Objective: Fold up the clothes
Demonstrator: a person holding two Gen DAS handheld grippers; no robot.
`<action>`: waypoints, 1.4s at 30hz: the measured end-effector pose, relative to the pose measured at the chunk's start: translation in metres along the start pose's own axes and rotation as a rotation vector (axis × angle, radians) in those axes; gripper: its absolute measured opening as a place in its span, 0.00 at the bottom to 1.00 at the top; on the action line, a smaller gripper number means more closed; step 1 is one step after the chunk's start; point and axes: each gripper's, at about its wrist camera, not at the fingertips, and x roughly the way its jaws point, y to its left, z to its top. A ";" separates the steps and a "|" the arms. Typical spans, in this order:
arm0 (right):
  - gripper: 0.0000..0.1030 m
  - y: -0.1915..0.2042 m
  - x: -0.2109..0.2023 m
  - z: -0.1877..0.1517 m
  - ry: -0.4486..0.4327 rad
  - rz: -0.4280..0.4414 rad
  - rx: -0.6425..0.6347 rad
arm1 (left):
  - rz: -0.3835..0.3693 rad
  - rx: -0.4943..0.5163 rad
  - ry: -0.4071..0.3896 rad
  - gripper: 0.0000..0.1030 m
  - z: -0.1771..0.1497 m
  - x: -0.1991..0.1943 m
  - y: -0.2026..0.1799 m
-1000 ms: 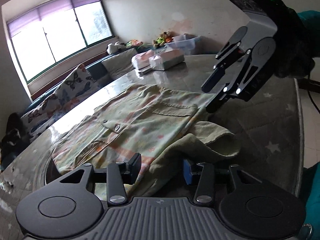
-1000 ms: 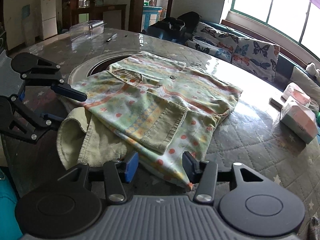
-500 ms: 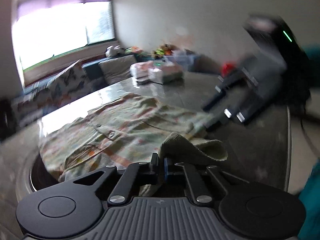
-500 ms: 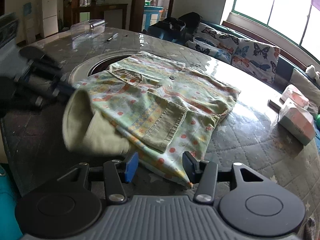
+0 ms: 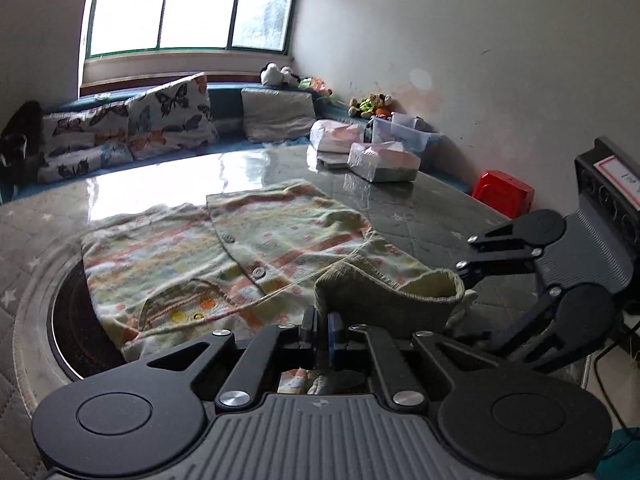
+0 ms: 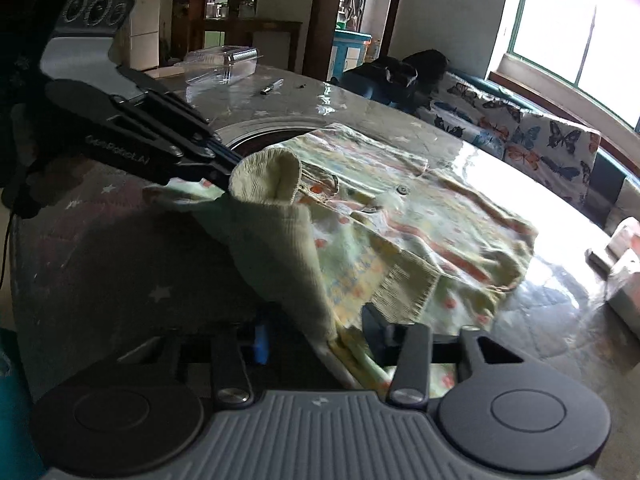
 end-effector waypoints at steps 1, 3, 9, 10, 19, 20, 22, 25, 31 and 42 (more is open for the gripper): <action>0.27 -0.004 0.002 0.002 0.001 0.015 0.024 | 0.002 -0.009 0.004 0.06 0.000 0.000 0.002; 0.20 -0.010 0.004 0.007 0.002 0.038 0.065 | 0.009 -0.021 0.008 0.09 -0.002 -0.002 0.004; 0.16 -0.024 0.003 0.021 -0.009 0.061 0.145 | 0.049 0.028 -0.010 0.38 -0.019 -0.028 0.002; 0.16 -0.025 0.003 0.022 -0.010 0.060 0.148 | 0.061 0.036 -0.011 0.44 -0.022 -0.031 0.002; 0.14 -0.031 0.003 0.037 -0.027 0.049 0.173 | 0.125 0.140 0.023 0.52 -0.046 -0.039 -0.005; 0.14 -0.032 0.003 0.039 -0.029 0.048 0.176 | 0.137 0.161 0.022 0.52 -0.048 -0.039 -0.007; 0.14 -0.033 0.003 0.042 -0.033 0.045 0.181 | 0.165 0.193 0.017 0.52 -0.050 -0.035 -0.008; 0.13 -0.031 0.001 0.037 -0.036 0.037 0.188 | 0.191 0.236 0.025 0.37 -0.051 -0.029 -0.006; 0.08 -0.025 -0.004 0.025 -0.046 0.024 0.203 | 0.207 0.266 0.030 0.06 -0.053 -0.029 -0.002; 0.08 0.007 -0.084 0.007 -0.077 0.119 0.183 | 0.115 0.218 0.011 0.05 -0.052 -0.094 -0.030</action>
